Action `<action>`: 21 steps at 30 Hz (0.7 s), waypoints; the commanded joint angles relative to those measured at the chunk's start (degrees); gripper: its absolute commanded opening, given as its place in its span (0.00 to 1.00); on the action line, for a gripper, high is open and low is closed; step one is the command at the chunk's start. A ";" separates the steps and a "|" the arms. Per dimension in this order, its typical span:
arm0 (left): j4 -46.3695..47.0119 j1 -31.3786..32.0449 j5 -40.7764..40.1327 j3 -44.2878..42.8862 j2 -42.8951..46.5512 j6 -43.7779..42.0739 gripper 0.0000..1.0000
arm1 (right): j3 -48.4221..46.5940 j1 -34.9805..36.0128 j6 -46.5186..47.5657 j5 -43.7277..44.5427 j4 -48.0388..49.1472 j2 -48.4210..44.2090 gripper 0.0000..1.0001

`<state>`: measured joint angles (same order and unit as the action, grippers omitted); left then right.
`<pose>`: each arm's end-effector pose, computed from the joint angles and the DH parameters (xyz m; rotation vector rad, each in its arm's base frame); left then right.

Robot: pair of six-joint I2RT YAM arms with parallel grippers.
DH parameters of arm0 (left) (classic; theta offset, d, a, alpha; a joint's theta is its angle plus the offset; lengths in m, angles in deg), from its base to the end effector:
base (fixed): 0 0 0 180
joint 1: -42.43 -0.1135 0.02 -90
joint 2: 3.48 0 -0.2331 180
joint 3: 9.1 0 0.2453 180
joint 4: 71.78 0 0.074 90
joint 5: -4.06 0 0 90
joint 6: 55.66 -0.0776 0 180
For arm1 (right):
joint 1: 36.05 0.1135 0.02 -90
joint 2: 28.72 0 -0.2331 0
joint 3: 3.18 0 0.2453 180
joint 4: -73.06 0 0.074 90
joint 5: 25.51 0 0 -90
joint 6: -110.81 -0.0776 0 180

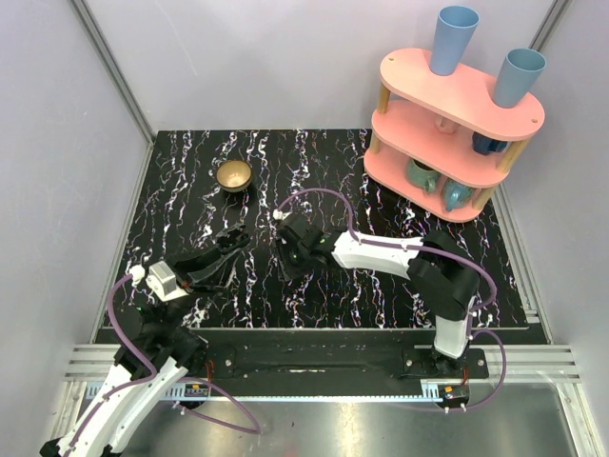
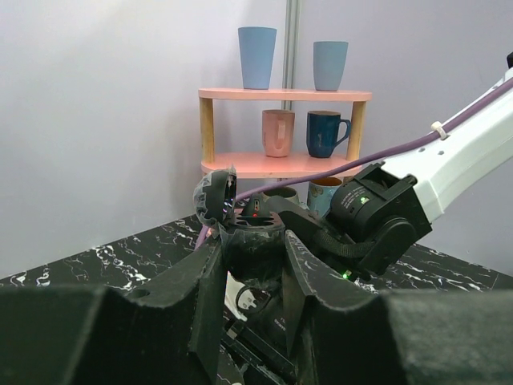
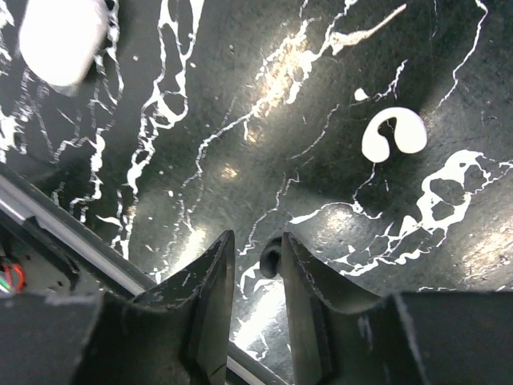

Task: Insert the wireless bluetooth earbuds into the charging case
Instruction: Pick up the left earbud from the center of the board.

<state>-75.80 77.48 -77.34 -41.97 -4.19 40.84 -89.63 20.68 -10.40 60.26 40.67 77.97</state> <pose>0.0977 -0.0827 0.3180 0.4069 1.0368 -0.7318 0.2196 0.3451 0.1316 -0.6147 2.5651 0.6894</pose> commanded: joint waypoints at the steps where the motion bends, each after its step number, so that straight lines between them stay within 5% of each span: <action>1: 1.12 0.20 -0.78 -2.64 3.26 0.53 0.00 | -2.85 -0.39 6.24 -0.69 -3.20 1.23 0.37; 21: -0.11 0.20 -1.04 -3.16 3.35 0.97 0.00 | -3.12 -1.80 12.04 -4.12 -3.29 4.84 0.37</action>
<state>-77.03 77.48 -77.38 -42.78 -4.19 40.99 -90.57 19.56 -0.10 57.49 36.95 82.76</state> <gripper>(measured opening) 0.336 0.374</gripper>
